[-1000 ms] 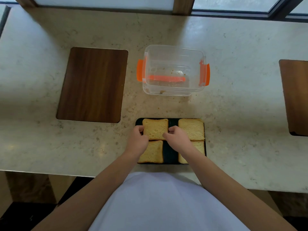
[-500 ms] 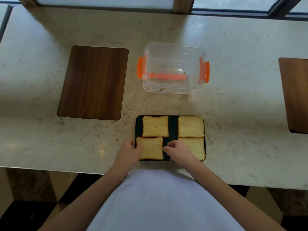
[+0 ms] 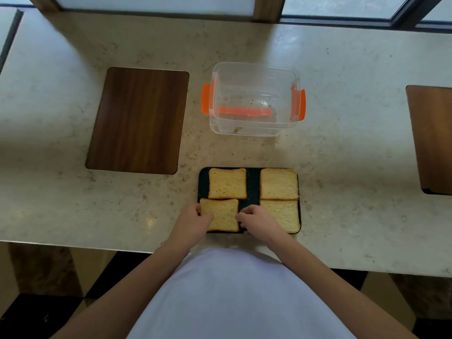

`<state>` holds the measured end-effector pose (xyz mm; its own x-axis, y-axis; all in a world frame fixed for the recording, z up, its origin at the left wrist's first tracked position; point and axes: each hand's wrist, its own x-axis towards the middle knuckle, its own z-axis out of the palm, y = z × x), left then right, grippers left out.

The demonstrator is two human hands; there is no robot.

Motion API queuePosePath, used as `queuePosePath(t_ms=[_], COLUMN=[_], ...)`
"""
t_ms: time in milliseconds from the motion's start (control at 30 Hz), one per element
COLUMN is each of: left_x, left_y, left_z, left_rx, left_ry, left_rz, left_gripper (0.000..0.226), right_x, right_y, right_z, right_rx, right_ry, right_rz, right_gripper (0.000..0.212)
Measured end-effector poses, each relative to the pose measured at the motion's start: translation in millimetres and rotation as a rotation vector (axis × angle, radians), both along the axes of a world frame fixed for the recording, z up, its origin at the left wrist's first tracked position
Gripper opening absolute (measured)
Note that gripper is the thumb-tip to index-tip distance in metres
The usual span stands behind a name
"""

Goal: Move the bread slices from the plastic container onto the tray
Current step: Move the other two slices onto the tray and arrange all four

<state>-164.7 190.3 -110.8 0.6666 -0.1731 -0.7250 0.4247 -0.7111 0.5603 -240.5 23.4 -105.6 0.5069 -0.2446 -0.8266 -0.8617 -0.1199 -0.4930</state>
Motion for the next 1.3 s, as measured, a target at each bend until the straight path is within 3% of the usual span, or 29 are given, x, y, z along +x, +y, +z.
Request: queuePosePath(t_ms=[167,300,400,500,600,733,867,1000,1100,1167,1300], left_x=[2.0,3.0,1.7,1.2,1.0,-0.9,-2.6,-2.4,0.8,4.7,13.9], left_y=[2.4,-2.5,-3.4,-5.1,-8.8,-12.5,-14.3,-15.0,-19.4,-23.9,-31.6], left_z=[-1.4,-0.3,0.5,0.1,0.8,1.5,1.4,-3.6,-4.0,-5.0,-4.3], left_rx=[-0.006,-0.044,-0.052,-0.044,-0.038,-0.039,-0.040,-0.044,-0.060,-0.051,-0.031], left_ry=[0.042,0.058,0.050,0.056,0.084,0.106,0.085,0.032,-0.018,-0.029,-0.034], left_rz=[-0.006,0.009,0.014,0.006,-0.010,-0.007,-0.023,-0.019,-0.016,-0.014,-0.034], left_gripper=[0.023,0.026,0.022,0.016,0.023,0.045,0.015,0.033,0.021,0.036,0.029], right_x=[-0.1,0.6,-1.0,-3.7,-5.8,-7.2,-8.5,-6.5,3.2,11.6,22.6], right_y=[1.8,1.9,-0.8,-3.0,-5.7,-10.1,-12.8,-18.7,-24.7,-27.3,-24.0], right_z=[3.4,4.6,4.2,4.8,4.1,0.0,-3.4,-8.6,-8.0,-7.8,-7.2], right_rx=[-0.002,-0.001,-0.016,-0.026,-0.039,-0.059,-0.068,-0.101,-0.096,-0.077,-0.049], right_ry=[0.002,0.000,-0.007,-0.005,-0.001,-0.009,-0.002,-0.003,-0.043,-0.060,-0.052], right_rz=[-0.001,0.017,0.015,0.037,0.045,0.058,0.054,0.076,0.010,-0.038,-0.030], right_gripper=[0.046,0.014,0.008,0.018,0.035,0.033,0.036,0.046,0.059,0.063,0.064])
